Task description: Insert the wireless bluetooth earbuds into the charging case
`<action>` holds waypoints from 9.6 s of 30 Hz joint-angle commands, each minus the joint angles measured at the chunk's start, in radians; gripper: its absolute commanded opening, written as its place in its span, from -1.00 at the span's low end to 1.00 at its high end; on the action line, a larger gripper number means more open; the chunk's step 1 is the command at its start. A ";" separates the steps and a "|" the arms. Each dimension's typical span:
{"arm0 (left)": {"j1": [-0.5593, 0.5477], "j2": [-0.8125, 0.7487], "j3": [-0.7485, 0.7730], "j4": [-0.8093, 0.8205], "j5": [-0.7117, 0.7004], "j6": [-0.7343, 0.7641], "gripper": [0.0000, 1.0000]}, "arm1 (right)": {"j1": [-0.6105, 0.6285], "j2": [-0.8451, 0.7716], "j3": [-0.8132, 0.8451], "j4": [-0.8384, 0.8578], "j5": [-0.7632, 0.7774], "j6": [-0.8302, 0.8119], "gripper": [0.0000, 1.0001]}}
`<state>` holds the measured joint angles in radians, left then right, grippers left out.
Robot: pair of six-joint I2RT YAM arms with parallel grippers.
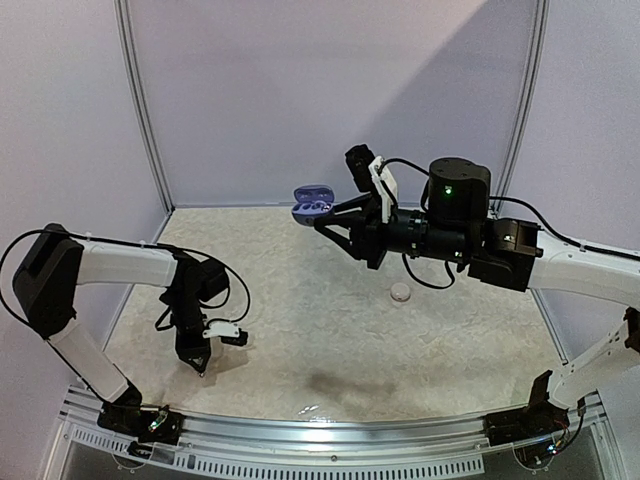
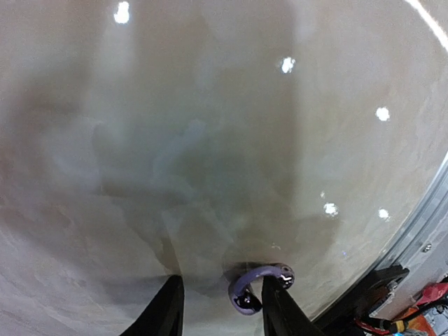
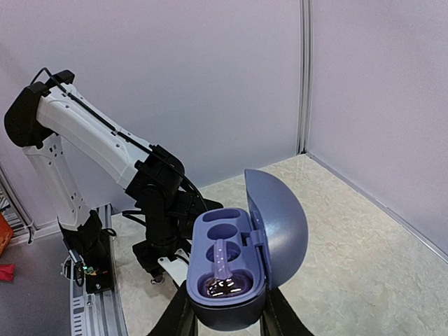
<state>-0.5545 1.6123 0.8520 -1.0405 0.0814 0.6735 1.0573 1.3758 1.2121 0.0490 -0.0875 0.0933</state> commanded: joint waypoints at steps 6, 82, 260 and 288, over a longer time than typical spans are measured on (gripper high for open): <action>-0.007 -0.035 -0.047 0.026 0.007 0.022 -0.23 | -0.005 -0.013 -0.004 0.002 0.004 0.005 -1.00; -0.248 -0.031 1.303 0.160 -0.170 -0.468 -0.88 | 0.072 0.303 0.375 0.199 0.369 -0.135 -1.00; -0.348 -0.178 1.031 0.123 -0.203 -0.135 0.10 | 0.056 0.275 0.326 0.247 0.359 -0.034 -1.00; -0.238 -0.094 1.249 0.085 -0.093 -0.343 -0.65 | 0.050 0.249 0.314 0.212 0.270 -0.035 -1.00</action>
<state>-0.8024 1.4899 2.1033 -0.9318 -0.0769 0.3885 1.1122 1.6623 1.5375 0.2592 0.2127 0.0624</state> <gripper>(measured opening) 0.173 0.278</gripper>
